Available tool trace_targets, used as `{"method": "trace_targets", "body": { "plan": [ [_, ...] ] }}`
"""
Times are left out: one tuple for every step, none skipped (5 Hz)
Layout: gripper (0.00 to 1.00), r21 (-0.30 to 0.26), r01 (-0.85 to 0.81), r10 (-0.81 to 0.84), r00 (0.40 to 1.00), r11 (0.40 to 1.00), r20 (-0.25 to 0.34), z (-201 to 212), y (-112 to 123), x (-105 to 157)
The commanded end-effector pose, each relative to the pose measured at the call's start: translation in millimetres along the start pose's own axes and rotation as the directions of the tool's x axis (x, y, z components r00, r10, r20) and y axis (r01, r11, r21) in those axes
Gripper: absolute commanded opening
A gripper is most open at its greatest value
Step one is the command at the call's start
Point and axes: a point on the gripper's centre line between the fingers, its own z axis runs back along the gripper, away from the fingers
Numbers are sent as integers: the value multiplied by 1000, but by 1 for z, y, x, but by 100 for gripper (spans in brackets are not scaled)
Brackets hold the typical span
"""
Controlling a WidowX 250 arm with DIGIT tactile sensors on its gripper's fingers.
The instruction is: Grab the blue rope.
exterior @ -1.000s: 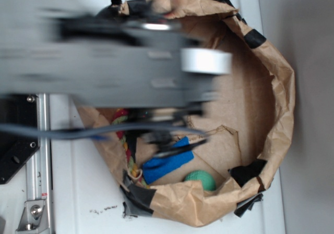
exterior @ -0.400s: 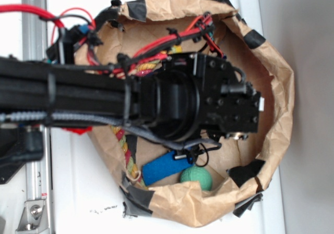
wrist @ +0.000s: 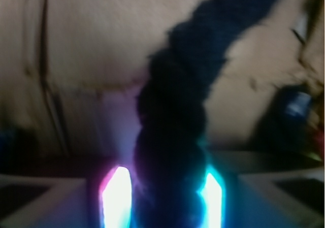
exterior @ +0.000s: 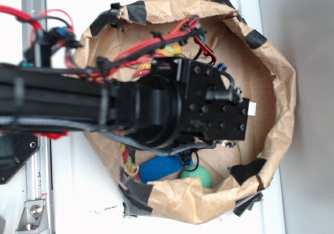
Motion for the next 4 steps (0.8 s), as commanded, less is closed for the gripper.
{"method": "trace_targets", "body": {
  "plan": [
    [0,-39,-49,59,948,998,314,107,42,-11],
    [0,-91,-16,46,938,996,344,125,44,-19],
    [0,-128,-6,48,943,992,329,126,40,-13],
    [0,-127,21,20,950,992,313,123,38,-10]
  ]
}}
